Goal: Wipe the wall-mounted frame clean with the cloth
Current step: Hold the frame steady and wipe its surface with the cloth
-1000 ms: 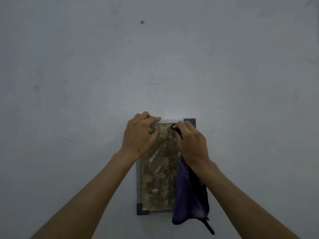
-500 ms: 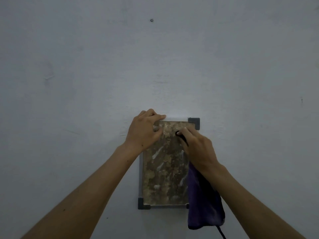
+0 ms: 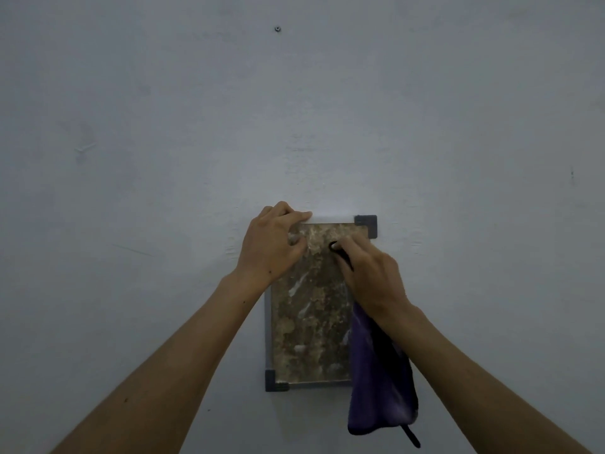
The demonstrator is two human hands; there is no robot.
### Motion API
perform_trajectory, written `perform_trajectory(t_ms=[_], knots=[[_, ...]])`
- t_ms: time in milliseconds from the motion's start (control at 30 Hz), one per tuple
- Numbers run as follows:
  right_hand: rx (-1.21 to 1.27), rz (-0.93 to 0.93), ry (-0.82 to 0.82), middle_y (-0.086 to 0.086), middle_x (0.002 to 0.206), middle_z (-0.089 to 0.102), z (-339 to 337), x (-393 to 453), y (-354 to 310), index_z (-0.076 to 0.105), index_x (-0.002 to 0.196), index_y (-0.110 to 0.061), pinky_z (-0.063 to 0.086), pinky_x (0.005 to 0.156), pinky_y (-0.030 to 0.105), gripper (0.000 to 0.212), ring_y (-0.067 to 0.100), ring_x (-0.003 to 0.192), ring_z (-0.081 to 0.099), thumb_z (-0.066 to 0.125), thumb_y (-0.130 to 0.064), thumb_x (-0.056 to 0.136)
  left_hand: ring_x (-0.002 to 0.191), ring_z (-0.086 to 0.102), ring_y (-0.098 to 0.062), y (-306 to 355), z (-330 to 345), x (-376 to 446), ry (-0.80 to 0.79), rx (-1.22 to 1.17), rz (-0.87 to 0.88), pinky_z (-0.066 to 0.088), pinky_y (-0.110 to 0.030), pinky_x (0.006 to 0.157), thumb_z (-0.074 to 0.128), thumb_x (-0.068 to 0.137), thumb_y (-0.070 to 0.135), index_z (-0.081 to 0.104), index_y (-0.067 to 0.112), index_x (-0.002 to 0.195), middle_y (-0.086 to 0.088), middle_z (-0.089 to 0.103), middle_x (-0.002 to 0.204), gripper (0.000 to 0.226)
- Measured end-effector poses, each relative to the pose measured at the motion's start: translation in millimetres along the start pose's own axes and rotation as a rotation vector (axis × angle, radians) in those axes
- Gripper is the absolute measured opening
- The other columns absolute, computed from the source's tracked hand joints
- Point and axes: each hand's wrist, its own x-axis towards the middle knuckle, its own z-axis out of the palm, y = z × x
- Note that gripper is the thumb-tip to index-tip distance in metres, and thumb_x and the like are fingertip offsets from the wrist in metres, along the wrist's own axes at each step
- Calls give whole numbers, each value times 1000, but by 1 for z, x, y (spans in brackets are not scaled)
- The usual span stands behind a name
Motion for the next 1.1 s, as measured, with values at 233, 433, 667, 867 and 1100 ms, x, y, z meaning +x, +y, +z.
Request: perform_trajectory(t_ms=[233, 433, 667, 867, 1100], knots=[[-63, 34, 48, 5, 100, 67, 5, -5, 1, 67, 104, -9, 57, 54, 36, 11, 21, 67, 65, 63, -19, 100, 93, 43, -6, 1, 3, -2, 28, 7, 16, 47, -27, 83, 70, 89, 23, 67, 23, 130, 6, 57, 103, 41], [-13, 228, 156, 5, 100, 69, 4, -10, 0, 69, 104, -9, 46, 53, 26, 13, 22, 67, 65, 66, -20, 98, 95, 41, -6, 3, 4, -4, 49, -7, 2, 45, -25, 83, 69, 90, 24, 66, 21, 130, 13, 48, 100, 41], [7, 261, 172, 4, 99, 68, -1, -11, 7, 68, 105, -9, 48, 57, 27, 12, 20, 69, 65, 65, -19, 99, 97, 42, -6, 4, 5, -4, 36, -10, 0, 46, -25, 84, 69, 90, 24, 65, 21, 131, 6, 55, 105, 41], [-52, 76, 29, 3, 98, 68, 2, -18, 6, 68, 103, -10, 54, 52, 33, 12, 20, 65, 64, 66, -21, 98, 97, 42, -7, 2, 6, -4, 44, -12, -13, 44, -24, 84, 70, 90, 23, 66, 21, 131, 3, 58, 107, 41], [-91, -12, -14, 3, 96, 66, 2, -21, 5, 67, 101, -9, 52, 48, 31, 10, 19, 60, 61, 68, -18, 97, 98, 41, -7, 6, 4, -4, 33, -14, -27, 41, -22, 82, 68, 91, 23, 65, 20, 131, 3, 57, 108, 41]])
